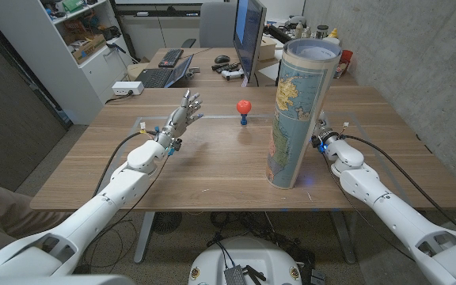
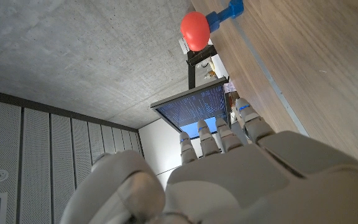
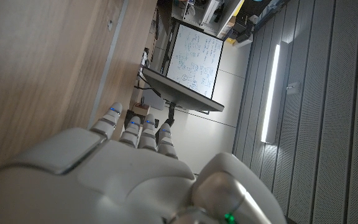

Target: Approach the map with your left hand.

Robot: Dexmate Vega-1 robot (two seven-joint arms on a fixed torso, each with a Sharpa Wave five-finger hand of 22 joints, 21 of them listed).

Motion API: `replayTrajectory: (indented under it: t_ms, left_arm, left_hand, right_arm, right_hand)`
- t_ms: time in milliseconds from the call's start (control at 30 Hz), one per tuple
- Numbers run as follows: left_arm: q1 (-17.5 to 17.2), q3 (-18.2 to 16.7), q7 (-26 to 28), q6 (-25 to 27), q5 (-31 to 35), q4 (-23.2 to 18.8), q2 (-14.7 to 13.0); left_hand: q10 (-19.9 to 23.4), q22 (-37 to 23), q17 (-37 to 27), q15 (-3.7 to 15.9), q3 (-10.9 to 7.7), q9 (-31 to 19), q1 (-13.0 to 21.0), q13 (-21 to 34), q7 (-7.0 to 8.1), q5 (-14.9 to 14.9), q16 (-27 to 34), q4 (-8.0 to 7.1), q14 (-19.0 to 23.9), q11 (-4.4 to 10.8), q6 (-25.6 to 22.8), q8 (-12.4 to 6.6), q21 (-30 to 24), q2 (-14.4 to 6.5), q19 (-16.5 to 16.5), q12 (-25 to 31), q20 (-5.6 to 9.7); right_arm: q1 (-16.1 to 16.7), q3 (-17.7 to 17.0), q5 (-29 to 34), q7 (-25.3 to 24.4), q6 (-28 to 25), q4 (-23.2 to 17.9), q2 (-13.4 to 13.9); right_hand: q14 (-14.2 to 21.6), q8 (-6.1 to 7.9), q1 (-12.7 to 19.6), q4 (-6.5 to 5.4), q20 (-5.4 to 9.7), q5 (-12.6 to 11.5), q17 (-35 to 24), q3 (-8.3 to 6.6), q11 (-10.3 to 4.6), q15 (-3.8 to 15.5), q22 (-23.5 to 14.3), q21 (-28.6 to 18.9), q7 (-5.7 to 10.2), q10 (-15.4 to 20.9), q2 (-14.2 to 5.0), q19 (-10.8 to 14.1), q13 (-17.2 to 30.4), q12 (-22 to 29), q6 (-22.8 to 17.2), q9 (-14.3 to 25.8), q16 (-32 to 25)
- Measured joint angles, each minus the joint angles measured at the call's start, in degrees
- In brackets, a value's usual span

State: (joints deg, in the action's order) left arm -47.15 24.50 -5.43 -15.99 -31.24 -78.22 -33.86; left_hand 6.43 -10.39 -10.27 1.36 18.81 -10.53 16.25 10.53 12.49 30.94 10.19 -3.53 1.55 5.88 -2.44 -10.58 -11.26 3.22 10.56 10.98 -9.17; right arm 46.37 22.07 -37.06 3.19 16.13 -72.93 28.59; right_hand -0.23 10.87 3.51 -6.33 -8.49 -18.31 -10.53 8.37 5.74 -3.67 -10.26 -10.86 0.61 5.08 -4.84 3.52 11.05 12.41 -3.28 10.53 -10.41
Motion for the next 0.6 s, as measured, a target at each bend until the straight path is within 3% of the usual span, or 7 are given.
replayTrajectory:
  t_ms: [200,300,333,433,600]
  left_arm:
    - [0.3,0.64,-0.18,1.47,1.06,-1.3,-1.21]
    - [0.44,0.94,-0.25,2.39,1.81,-1.96,-1.83]
    - [0.5,1.09,-0.21,2.87,2.23,-2.37,-2.17]
    - [0.62,1.38,-0.02,3.72,3.04,-3.06,-2.78]
    - [0.71,1.73,0.14,4.46,3.99,-3.84,-3.58]
  left_hand:
    - [-0.07,0.25,0.04,0.27,-0.26,0.0,2.87,0.0,-0.34,0.0,0.21,2.01,0.17,-0.07,0.35,-0.24,0.0,2.46,0.53,0.0,3.55]
    - [-0.45,0.5,0.15,0.52,-0.56,-0.01,6.82,0.0,-1.04,0.0,0.21,4.1,-0.08,-0.46,1.01,-0.45,0.0,3.7,1.17,0.0,9.78]
    - [-0.65,0.53,0.14,0.51,-0.68,-0.17,7.74,0.0,-1.19,0.0,0.21,4.52,-0.08,-0.7,0.86,-0.55,0.0,3.97,1.62,0.08,10.68]
    - [-0.44,0.53,0.14,0.51,-0.85,-0.28,9.01,0.0,-1.86,0.0,0.21,5.28,-0.08,-1.08,0.8,-0.67,0.0,4.48,2.2,0.28,11.44]
    - [-0.75,0.53,0.14,0.51,-0.79,-0.28,9.73,-0.01,-2.27,0.0,0.2,5.68,-0.08,-1.39,0.39,-0.78,0.0,4.75,2.19,0.28,11.44]
  right_arm:
    - [-0.24,0.0,-0.21,0.27,-0.03,0.5,-0.05]
    - [-0.33,0.01,-0.22,0.3,-0.07,0.7,-0.07]
    - [-0.35,0.01,-0.23,0.3,-0.11,0.75,-0.08]
    - [-0.38,0.03,-0.23,0.3,-0.2,0.86,-0.08]
    - [-0.42,0.12,-0.15,0.27,-0.28,0.99,-0.08]
  right_hand:
    - [0.0,0.0,0.0,0.0,0.0,0.0,0.0,0.0,0.0,0.0,0.0,0.0,0.0,0.0,0.0,0.0,0.0,0.0,0.0,0.0,0.0]
    - [0.0,0.0,0.0,0.0,0.0,0.0,0.0,0.0,0.0,0.0,0.0,0.0,0.0,0.0,0.0,0.0,0.0,0.0,0.0,0.0,0.0]
    - [0.0,0.0,0.0,0.0,0.0,0.0,0.0,0.0,0.0,0.0,0.0,0.0,0.0,0.0,0.0,0.0,0.0,0.0,0.0,0.0,0.0]
    - [0.0,0.0,0.0,0.0,0.0,0.0,0.0,0.0,0.0,0.0,0.0,0.0,0.0,0.0,0.0,0.0,0.0,0.0,0.0,0.0,0.0]
    - [0.01,0.0,0.0,0.0,0.0,0.0,0.0,0.0,0.0,0.0,0.0,0.0,0.0,0.01,0.0,0.01,-0.01,0.0,0.0,0.0,0.0]
